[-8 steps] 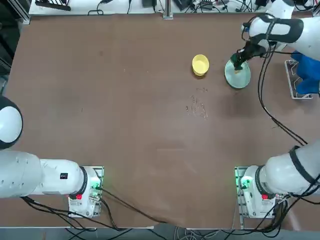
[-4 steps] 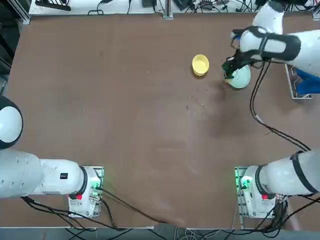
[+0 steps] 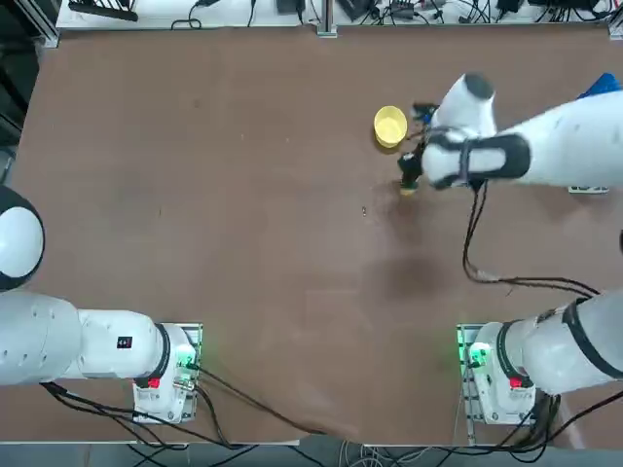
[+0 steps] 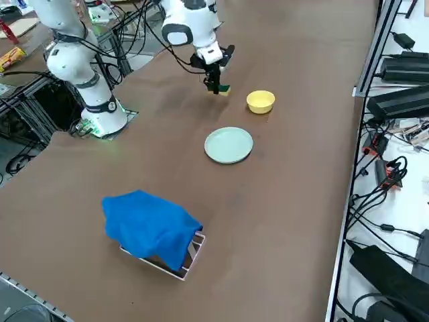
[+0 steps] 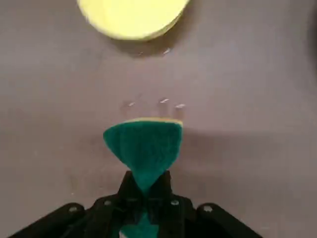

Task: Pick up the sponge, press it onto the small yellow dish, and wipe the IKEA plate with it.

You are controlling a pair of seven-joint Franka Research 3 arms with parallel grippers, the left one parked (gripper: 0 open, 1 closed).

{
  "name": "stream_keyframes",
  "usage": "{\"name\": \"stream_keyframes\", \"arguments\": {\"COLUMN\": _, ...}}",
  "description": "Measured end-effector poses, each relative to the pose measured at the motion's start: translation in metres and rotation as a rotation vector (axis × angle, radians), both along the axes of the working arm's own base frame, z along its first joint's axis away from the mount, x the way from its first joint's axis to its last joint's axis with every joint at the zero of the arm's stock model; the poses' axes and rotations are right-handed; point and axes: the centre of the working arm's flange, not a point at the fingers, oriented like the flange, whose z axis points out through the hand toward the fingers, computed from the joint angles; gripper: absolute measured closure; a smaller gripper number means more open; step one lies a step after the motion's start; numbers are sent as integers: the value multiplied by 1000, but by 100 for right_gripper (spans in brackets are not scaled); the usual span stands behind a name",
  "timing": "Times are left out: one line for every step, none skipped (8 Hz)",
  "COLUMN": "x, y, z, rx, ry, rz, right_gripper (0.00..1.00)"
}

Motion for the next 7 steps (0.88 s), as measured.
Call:
{"name": "stream_keyframes", "arguments": {"x": -10, "y": 19, "z": -9, "rx": 8, "ry": -11, "rz": -13, "right_gripper": 91}}
{"name": "stream_keyframes", "arguments": {"x": -18, "y": 34, "z": -19, "rx": 18, "ry": -26, "rz": -27, "right_gripper": 91}}
{"name": "stream_keyframes", "arguments": {"x": -26, "y": 46, "z": -32, "rx": 28, "ry": -41, "rz": -41, "right_gripper": 91}}
{"name": "stream_keyframes", "arguments": {"x": -34, "y": 56, "z": -46, "rx": 35, "ry": -51, "rz": -54, "right_gripper": 91}}
{"name": "stream_keyframes", "arguments": {"x": -41, "y": 62, "z": -60, "rx": 37, "ry": -55, "rz": -62, "right_gripper": 91}}
{"name": "stream_keyframes", "arguments": {"x": -41, "y": 65, "z": -63, "rx": 43, "ry": -64, "rz": -66, "right_gripper": 90}}
{"name": "stream_keyframes", "arguments": {"x": -39, "y": 64, "z": -63, "rx": 45, "ry": -68, "rz": -70, "right_gripper": 82}}
